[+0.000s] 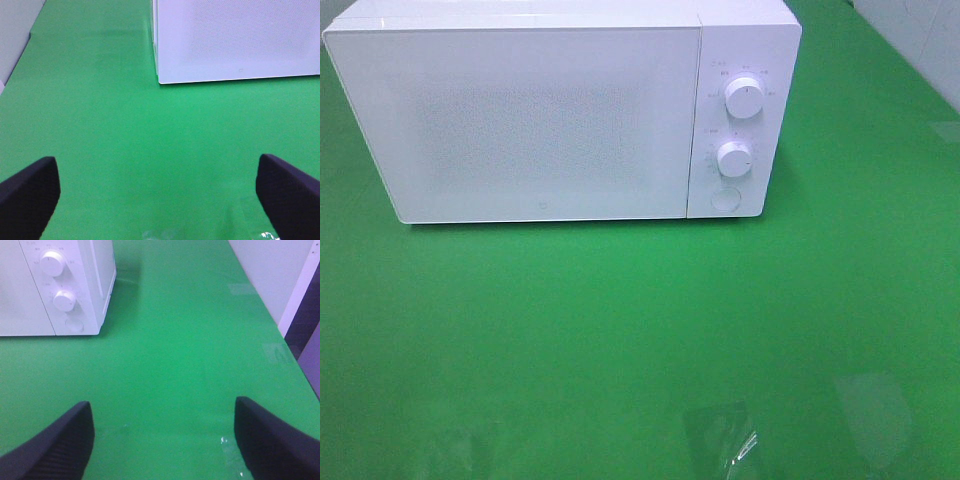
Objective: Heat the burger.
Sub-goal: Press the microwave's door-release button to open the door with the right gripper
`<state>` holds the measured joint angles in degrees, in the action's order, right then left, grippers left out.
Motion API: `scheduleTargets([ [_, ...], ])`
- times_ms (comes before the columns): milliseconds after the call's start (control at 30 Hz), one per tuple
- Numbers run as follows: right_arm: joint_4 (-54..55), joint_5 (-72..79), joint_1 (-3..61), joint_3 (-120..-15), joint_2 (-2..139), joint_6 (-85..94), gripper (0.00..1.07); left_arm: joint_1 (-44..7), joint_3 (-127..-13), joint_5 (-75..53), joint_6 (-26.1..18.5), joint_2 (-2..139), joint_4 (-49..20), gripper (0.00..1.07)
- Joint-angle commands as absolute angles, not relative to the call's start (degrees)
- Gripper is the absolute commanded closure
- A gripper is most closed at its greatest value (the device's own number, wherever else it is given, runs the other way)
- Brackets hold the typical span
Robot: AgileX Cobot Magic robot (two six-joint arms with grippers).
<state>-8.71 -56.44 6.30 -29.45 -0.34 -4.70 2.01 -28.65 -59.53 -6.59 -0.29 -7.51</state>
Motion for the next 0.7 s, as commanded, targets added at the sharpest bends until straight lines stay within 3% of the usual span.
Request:
scheduleTargets([
  [33,-8.4,-57.3,6.0,-28.9,-1.7,-3.9,0.31,2.1,-28.5,-59.1,-6.3,-1.5,-7.6,0.07],
  [700,-8.5,-56.9,6.0,-29.1,-1.6,-3.5,0.31,2.1,-28.5,-59.1,-6.3,-1.5,-7.5,0.07],
])
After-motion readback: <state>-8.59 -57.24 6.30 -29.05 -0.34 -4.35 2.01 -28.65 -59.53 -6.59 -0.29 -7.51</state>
